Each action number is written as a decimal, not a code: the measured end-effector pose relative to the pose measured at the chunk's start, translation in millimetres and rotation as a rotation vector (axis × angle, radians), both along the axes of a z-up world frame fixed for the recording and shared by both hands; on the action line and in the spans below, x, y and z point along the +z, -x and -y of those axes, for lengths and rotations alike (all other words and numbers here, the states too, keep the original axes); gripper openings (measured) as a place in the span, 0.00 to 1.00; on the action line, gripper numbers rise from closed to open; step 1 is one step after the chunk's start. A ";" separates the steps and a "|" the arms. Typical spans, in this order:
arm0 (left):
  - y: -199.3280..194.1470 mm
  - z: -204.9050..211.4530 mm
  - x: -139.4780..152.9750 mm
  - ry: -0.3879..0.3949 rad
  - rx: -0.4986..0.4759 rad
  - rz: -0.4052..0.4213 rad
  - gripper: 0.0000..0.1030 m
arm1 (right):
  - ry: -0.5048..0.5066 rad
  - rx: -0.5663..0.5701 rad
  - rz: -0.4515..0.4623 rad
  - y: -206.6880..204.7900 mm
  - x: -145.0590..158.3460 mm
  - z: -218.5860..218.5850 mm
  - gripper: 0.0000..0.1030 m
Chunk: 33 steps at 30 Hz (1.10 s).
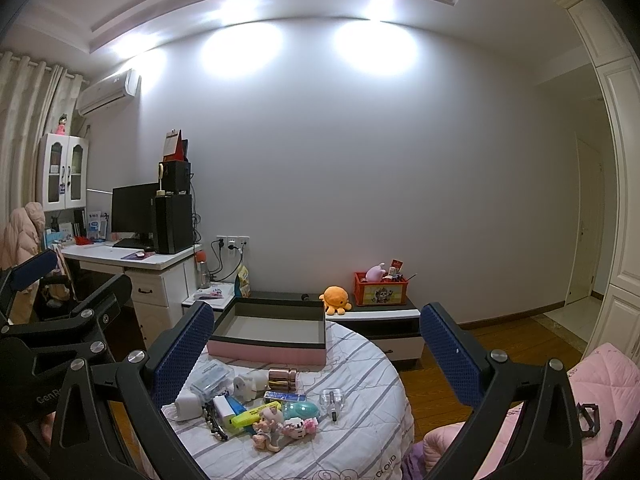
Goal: Organize rigid objects
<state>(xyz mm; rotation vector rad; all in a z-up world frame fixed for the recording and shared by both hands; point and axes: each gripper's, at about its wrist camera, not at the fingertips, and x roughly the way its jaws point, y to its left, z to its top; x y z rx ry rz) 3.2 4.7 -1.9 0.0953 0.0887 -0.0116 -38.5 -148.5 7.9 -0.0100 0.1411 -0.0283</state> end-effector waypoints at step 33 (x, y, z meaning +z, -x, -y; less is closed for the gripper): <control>4.3 -4.8 2.2 -0.003 0.003 0.000 1.00 | 0.006 0.001 -0.016 -4.3 -1.2 -0.8 1.00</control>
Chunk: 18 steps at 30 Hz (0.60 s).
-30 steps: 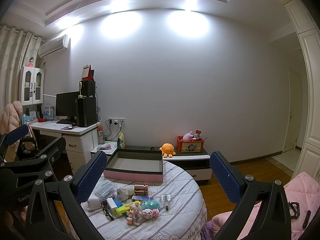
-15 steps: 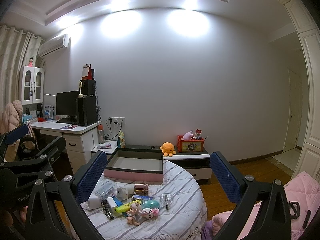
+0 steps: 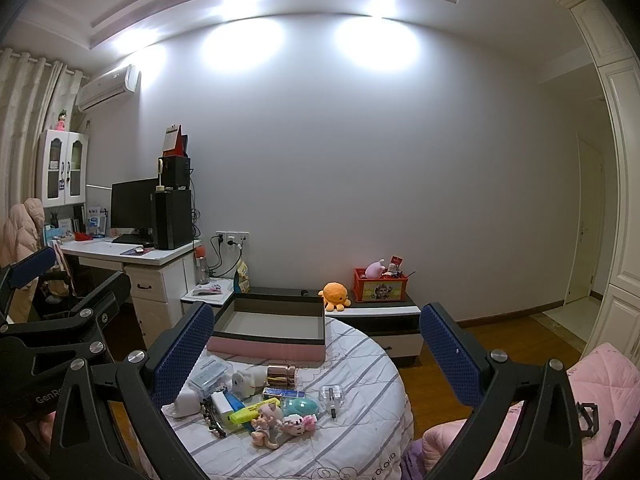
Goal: Organize rigid objects
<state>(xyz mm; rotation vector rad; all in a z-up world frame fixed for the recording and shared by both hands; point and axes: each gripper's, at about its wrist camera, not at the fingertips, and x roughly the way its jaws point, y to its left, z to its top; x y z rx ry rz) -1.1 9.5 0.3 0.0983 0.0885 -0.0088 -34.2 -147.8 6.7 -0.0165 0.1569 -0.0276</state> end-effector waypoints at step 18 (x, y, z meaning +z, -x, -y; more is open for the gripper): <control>-22.1 -2.3 -10.2 -0.005 -0.017 -0.005 1.00 | 0.004 0.000 -0.024 -14.7 -6.0 -1.9 1.00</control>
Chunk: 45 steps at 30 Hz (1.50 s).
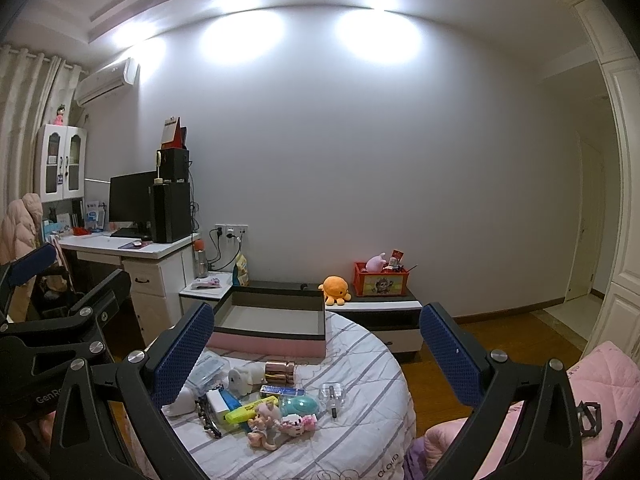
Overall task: Organize rigid objects
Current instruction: 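Grasp the white plug adapter with the left tool while the right tool grasps the pink-white block figure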
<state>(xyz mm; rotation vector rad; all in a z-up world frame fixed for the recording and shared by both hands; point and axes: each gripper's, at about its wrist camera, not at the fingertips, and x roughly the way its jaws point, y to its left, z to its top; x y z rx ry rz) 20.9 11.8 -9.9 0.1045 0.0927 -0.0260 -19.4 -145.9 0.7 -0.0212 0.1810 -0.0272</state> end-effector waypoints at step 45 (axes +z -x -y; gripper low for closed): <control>-177.2 -65.9 -252.5 0.146 -0.114 -0.610 0.76 | -0.059 0.011 -0.526 -143.9 -224.9 16.3 1.00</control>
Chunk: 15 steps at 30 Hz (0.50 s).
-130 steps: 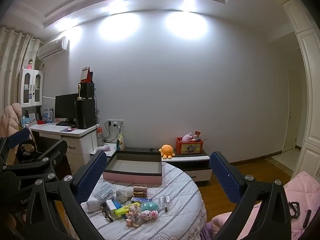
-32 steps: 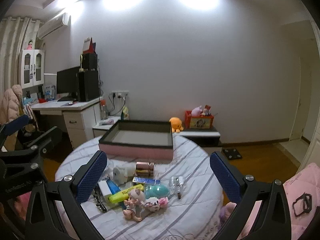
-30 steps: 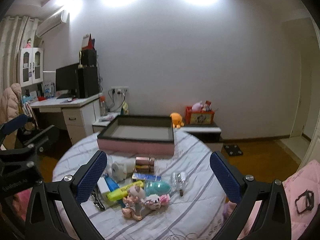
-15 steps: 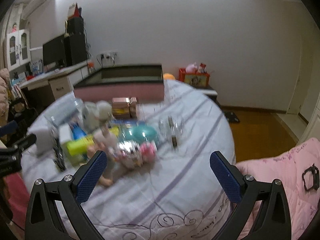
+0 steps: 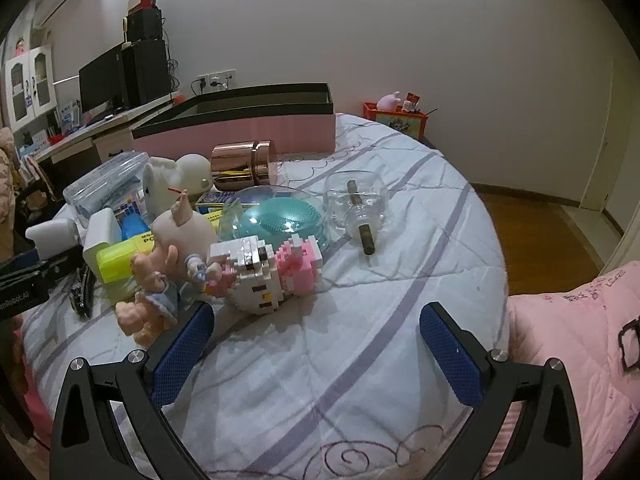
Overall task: Organize rigid objects
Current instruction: 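Grasp the white plug adapter with the left tool while the right tool grasps the pink-white block figure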
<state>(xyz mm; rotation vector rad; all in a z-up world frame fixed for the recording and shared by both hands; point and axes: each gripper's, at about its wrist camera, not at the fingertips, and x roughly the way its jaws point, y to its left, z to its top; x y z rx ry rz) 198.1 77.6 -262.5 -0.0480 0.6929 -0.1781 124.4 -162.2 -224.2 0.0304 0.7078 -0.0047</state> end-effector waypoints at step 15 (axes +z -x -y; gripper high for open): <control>9.1 6.2 1.0 -0.056 -0.026 0.017 0.62 | -0.108 0.087 -0.035 -31.3 -1.5 8.4 0.71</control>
